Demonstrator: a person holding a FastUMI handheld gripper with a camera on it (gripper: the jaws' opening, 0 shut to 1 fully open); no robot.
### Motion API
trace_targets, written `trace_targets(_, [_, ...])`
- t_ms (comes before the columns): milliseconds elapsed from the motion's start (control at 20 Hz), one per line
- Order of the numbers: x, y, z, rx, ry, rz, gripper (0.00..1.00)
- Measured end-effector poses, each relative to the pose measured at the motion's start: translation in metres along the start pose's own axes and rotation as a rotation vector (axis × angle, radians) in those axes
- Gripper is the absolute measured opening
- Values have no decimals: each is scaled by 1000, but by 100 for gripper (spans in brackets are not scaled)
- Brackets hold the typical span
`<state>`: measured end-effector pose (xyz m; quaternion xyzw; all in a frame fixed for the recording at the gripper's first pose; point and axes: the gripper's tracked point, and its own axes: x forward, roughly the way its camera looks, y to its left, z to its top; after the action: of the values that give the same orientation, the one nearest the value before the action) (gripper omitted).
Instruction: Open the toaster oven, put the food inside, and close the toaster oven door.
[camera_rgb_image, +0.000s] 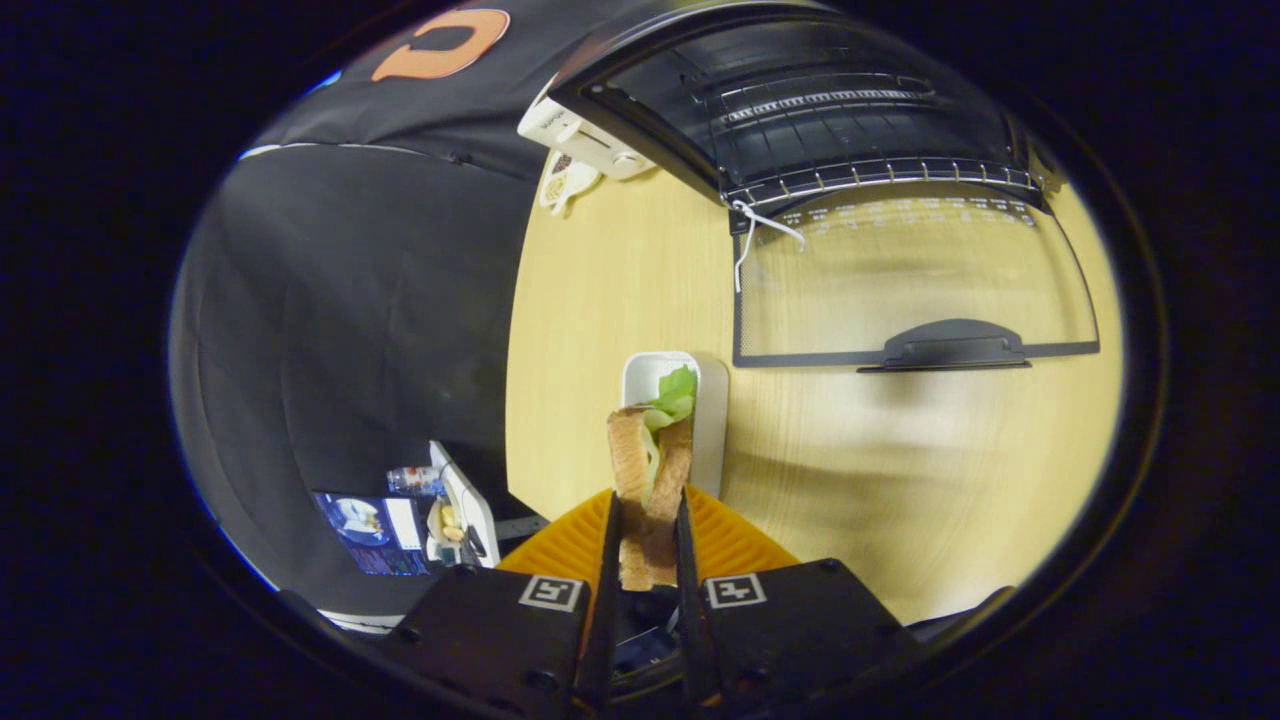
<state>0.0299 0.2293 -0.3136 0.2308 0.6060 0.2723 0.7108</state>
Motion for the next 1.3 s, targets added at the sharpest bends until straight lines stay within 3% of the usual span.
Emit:
trace_targets(150, [-34,16,3,15,-43,66,28])
trace_targets(300, [-84,20,26,66,-170,139,28])
trace_targets(600, [-141,-30,82,306,-468,246,28])
trace_targets(950, [-138,-76,168,538,-770,428,28])
trace_targets(1300, [-122,-103,229,598,-979,423,27])
